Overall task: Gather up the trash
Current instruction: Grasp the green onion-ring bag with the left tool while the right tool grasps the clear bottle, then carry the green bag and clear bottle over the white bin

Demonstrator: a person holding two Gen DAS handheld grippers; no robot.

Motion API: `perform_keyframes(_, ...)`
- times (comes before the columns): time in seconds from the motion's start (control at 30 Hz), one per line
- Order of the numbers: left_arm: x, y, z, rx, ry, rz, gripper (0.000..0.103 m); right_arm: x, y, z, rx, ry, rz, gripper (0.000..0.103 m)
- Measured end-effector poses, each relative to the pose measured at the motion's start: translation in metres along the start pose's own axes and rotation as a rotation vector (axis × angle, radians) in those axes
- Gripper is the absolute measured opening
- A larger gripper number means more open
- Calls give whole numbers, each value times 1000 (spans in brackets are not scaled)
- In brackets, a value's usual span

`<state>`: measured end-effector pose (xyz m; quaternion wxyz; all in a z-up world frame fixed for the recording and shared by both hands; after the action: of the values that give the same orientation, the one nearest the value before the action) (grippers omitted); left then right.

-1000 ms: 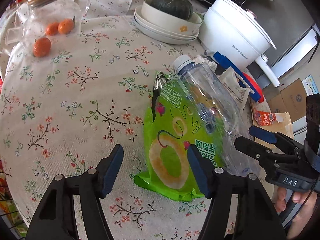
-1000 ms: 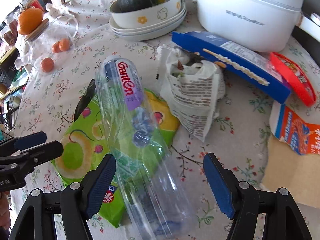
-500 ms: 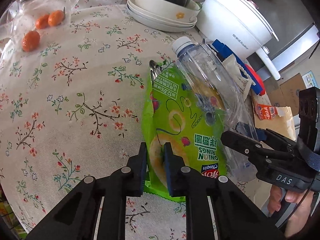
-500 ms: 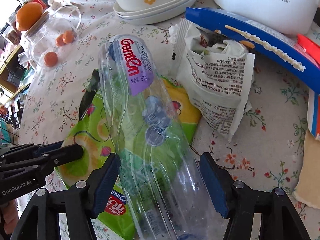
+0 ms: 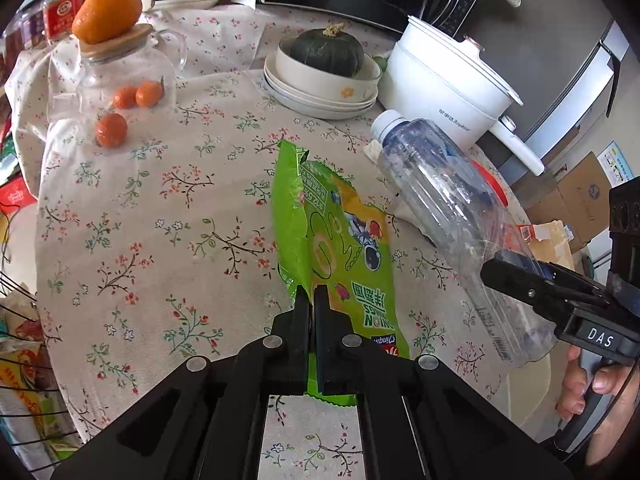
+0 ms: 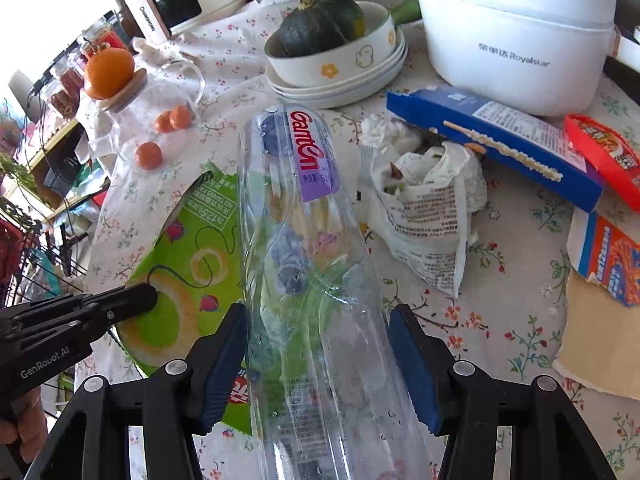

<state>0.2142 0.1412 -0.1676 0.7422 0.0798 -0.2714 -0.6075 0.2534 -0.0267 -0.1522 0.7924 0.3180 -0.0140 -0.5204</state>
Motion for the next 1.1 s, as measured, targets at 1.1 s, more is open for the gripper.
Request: perform_keyframes(1.1, 48, -20, 115, 219, -50, -83, 1, 77, -72, 168, 147, -107, -126, 63)
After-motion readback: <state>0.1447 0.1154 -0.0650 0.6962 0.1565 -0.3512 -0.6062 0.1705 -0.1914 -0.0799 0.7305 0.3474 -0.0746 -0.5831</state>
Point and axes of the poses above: each gripper's, at about its wrist camera, not at the fingertips, and z roughly against the way its jaws point, x to its right, y to its top, the point moved 9 cm from there along -z, roughly the way its jaws point, and after that the axes turned 4 degrees about z, right-handed, at the moved point
